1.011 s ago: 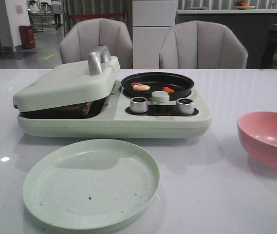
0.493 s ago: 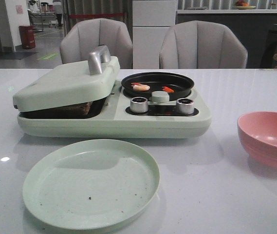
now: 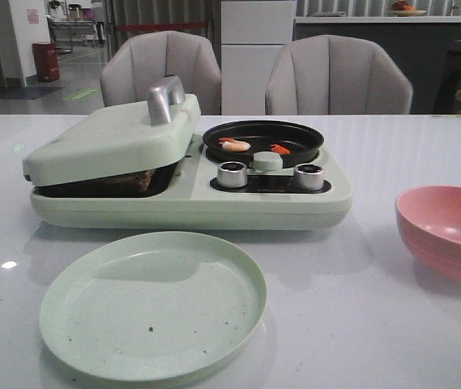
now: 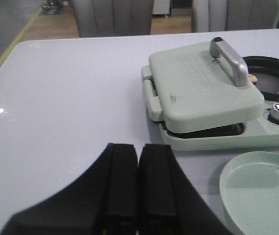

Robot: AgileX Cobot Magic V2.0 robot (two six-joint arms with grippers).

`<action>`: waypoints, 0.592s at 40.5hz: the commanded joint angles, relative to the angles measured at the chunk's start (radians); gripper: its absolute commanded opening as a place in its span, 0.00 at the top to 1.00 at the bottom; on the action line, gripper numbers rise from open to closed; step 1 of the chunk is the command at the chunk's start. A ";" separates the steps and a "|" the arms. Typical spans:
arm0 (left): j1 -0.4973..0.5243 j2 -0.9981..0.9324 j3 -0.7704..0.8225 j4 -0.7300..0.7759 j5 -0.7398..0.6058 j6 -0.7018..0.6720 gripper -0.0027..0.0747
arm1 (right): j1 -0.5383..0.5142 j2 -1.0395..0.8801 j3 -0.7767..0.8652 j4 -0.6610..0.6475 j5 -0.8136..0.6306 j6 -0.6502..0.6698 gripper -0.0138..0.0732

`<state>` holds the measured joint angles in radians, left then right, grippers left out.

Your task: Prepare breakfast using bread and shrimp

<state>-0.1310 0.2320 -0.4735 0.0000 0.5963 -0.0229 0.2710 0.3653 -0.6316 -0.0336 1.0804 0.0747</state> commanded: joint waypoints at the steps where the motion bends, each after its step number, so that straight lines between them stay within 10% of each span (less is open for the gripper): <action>1: 0.045 -0.064 0.021 0.000 -0.098 -0.008 0.84 | 0.001 0.009 -0.025 -0.010 -0.069 0.003 0.80; 24: 0.078 -0.256 0.444 -0.028 -0.521 0.005 0.83 | 0.001 0.009 -0.025 -0.010 -0.069 0.003 0.80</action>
<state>-0.0621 -0.0043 -0.0484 -0.0349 0.2329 -0.0192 0.2710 0.3653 -0.6316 -0.0336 1.0804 0.0747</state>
